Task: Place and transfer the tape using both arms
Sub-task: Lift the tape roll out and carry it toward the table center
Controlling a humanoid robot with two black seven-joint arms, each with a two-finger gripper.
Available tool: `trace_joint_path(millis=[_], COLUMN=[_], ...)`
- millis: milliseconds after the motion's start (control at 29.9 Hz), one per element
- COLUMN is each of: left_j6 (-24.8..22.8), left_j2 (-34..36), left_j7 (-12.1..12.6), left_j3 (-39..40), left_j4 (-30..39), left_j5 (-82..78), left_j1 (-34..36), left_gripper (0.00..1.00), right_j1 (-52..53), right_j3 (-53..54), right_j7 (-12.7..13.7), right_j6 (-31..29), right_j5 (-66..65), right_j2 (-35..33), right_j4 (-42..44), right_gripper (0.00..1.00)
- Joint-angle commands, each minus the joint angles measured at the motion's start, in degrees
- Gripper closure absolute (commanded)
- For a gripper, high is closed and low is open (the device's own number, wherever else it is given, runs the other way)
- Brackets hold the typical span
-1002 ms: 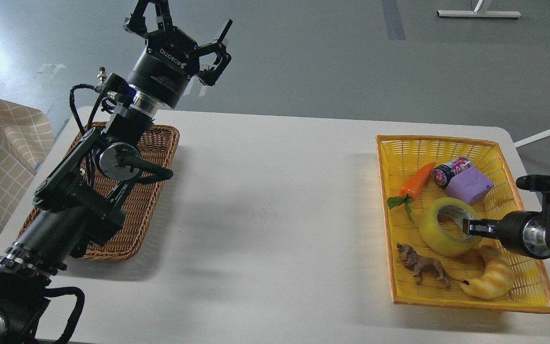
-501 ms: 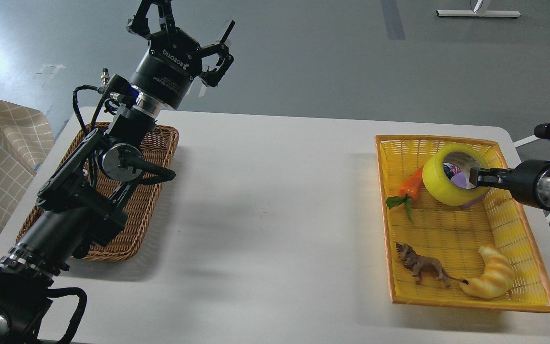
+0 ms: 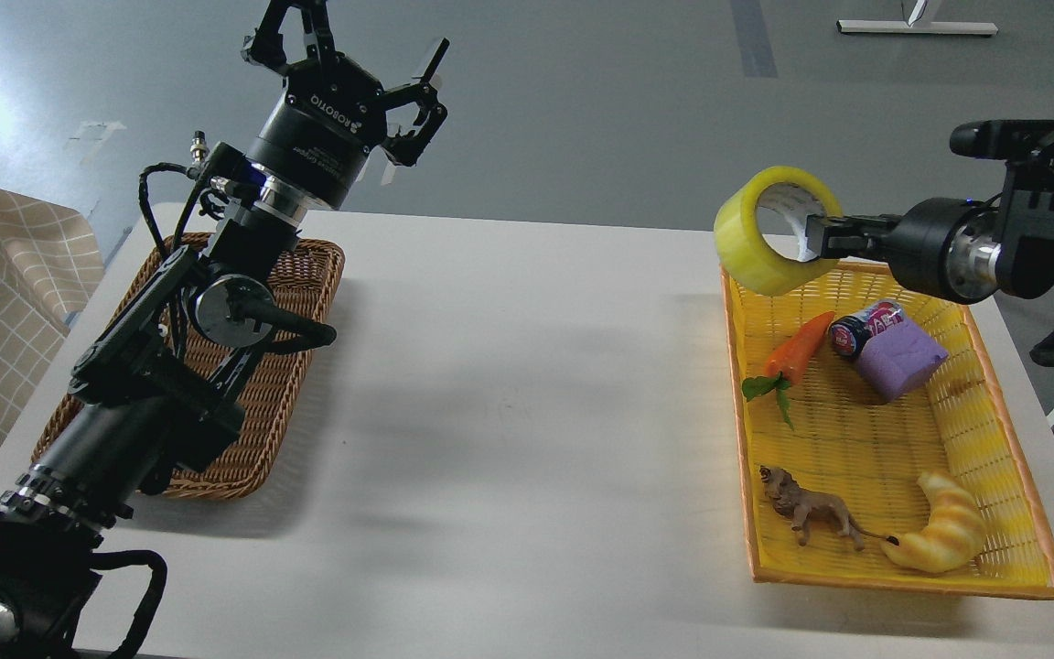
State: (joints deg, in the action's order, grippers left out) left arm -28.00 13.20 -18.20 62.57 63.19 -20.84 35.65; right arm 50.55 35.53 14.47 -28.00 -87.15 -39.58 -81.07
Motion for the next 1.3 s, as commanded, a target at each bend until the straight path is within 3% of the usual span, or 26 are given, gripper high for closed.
trace_joint_path(millis=[0,200,568,1269], left_j6=[0.00,0.00,0.00,0.00], left_j2=[-0.10,-0.28,-0.37,-0.37], left_j7=[0.00,0.00,0.00,0.00], left_j3=[0.01,0.01,0.01,-0.08], left_j4=[0.09,0.09,0.09,0.18], left_j5=[0.01,0.01,0.01,0.10], left_j1=[0.03,0.12,0.47,0.73], left_gripper=[0.02,0.02,0.02,0.02], right_j1=[0.07,4.55,6.58,7.28], right_j3=[-0.19,-7.56,-9.77,-14.25], right_j7=[0.12,0.12,0.21,0.21], right_j6=[0.00,0.00,0.00,0.00], right_j5=[-0.38,-0.47,-2.93,-2.85], right_j2=[4.41,11.52,26.29,38.79], right_j4=[2.32,6.62,16.55,26.31], right_gripper=[1.00,1.00,1.00,1.00])
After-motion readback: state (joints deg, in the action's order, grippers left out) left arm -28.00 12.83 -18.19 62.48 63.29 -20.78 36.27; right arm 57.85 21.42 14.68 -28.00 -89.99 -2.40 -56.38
